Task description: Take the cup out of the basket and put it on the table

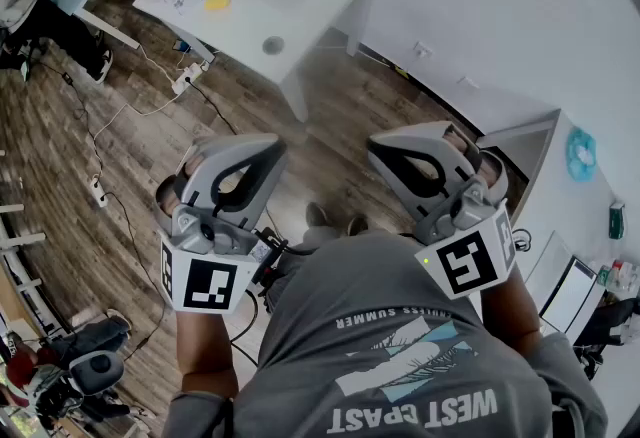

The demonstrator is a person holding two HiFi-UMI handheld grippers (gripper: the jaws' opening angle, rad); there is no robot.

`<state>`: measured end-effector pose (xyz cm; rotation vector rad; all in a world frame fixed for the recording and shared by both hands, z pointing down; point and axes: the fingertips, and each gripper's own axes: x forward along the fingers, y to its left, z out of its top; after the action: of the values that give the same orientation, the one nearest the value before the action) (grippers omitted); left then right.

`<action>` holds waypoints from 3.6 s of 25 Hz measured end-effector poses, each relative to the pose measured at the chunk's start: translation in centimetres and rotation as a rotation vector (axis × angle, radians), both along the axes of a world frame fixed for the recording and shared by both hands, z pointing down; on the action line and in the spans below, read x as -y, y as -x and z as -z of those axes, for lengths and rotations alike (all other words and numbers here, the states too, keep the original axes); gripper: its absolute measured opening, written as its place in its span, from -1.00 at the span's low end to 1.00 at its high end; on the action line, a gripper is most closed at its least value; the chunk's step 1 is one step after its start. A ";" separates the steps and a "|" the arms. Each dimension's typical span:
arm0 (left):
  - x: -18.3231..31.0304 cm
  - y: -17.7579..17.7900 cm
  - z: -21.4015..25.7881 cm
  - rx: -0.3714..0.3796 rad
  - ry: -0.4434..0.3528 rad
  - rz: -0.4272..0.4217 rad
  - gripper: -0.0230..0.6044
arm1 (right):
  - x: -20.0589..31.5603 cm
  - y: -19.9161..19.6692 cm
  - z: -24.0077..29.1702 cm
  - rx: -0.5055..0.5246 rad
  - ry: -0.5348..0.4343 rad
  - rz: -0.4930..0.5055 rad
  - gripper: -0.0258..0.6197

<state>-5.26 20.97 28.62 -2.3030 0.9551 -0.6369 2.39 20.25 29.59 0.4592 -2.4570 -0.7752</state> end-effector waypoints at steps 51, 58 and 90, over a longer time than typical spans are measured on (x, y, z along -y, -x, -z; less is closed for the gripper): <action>15.8 -1.3 0.0 -0.068 -0.015 -0.069 -0.84 | 16.8 -2.2 1.8 0.059 0.015 -0.118 -0.89; 18.5 -1.0 -0.4 -0.087 0.006 -0.064 -0.84 | 19.4 -2.5 1.5 0.065 0.038 -0.123 -0.89; 33.4 -2.8 0.2 -0.055 0.018 0.116 -0.84 | 36.2 -3.8 2.0 0.143 0.083 0.038 -0.89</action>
<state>-2.44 -12.39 28.46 -2.3047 1.1203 -0.6346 6.23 -15.90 27.60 0.4513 -2.6262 -0.6733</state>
